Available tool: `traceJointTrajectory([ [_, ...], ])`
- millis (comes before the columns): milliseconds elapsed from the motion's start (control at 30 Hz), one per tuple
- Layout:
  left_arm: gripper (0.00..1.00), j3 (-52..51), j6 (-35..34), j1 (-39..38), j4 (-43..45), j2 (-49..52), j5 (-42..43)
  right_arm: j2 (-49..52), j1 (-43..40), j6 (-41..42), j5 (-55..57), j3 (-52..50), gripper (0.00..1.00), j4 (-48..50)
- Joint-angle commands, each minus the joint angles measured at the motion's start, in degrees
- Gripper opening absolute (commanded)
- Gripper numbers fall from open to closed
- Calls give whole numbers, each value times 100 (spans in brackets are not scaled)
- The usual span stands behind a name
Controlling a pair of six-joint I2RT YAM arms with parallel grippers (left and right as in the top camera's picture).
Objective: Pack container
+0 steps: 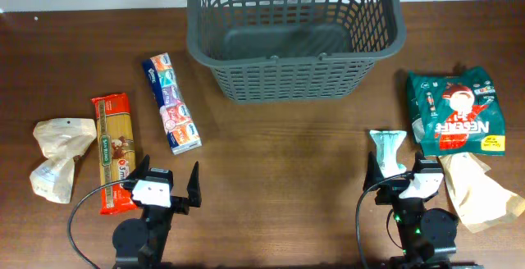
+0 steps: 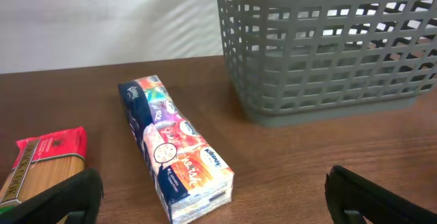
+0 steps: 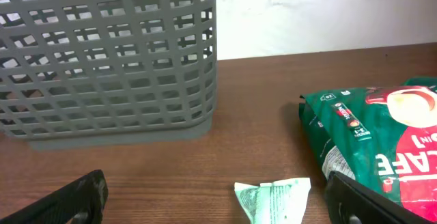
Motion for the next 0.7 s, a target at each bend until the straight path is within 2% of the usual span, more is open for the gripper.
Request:
traceJointTrajectory([
  [0,99,-63,68,31,17,-59,-57,-48,35,48,-33,-42,99,-7],
  [667,99,-63,66,31,17,-59,-57,-48,35,48,-33,-44,99,-7],
])
